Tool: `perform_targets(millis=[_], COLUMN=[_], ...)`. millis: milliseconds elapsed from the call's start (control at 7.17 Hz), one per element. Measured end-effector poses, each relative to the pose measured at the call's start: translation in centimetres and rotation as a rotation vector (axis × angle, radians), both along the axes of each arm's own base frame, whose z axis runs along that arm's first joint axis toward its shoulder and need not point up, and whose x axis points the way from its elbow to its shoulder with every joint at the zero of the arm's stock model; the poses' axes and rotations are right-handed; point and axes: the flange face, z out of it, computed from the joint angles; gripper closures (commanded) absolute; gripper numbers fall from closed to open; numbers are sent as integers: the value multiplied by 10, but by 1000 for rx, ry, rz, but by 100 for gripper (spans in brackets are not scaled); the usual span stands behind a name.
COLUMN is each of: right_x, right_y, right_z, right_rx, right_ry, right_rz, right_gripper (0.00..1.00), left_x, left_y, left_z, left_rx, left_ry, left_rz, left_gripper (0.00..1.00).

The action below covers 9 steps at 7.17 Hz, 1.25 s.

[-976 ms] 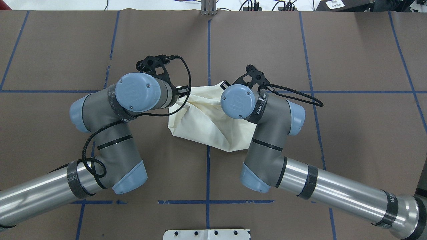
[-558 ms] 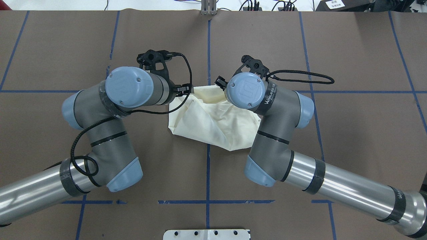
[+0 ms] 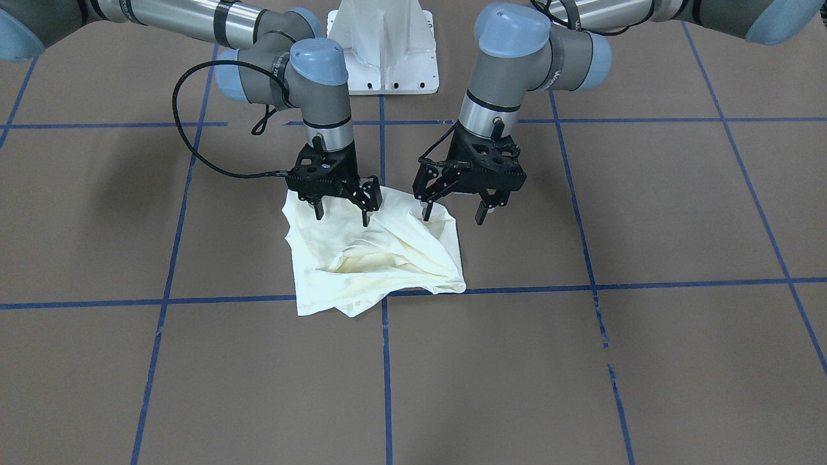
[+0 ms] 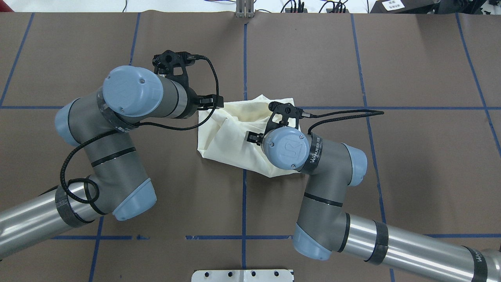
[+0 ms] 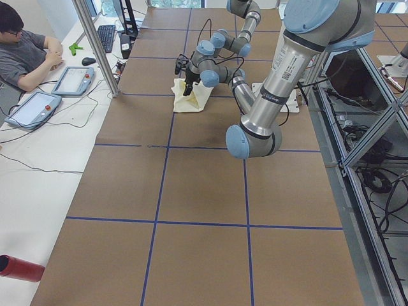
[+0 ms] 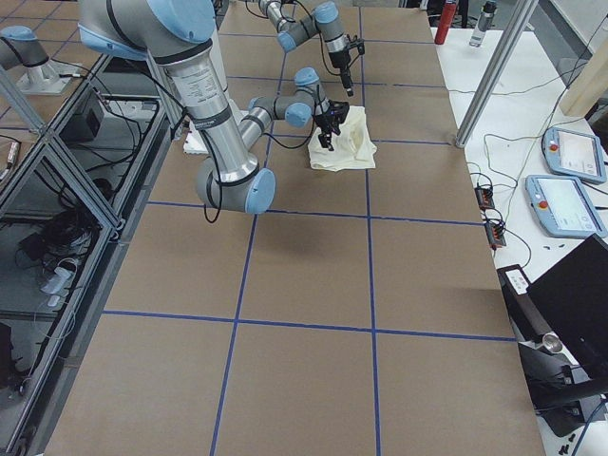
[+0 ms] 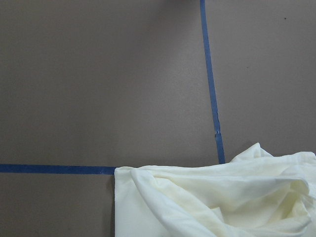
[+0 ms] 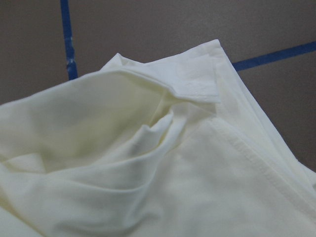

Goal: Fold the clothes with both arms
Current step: 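Lay the folded half onto the far half with both grippers, then release the shirt and raise the right gripper while the left gripper holds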

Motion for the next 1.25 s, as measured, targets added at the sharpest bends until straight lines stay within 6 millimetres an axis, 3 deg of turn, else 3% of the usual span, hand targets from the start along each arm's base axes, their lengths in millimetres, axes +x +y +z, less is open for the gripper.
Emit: perform_targets(millis=[279,836,976,1255], right_x=[-4,-17,-16,-10], right_y=[-6,-37,-60,-131], right_z=[5,12,11,4], right_rx=[46,80,78,51], right_ry=[50,130,149,194], right_rz=[-33,-57,-38,29], right_gripper=[0,0,0,0], left_x=[-1,-3,-3,-3], left_y=[0,1,2,2], left_z=[0,1,1,0], left_rx=[0,1,2,-1], left_ry=[1,2,3,6], left_rz=[0,0,0,-1], left_gripper=[0,0,0,0])
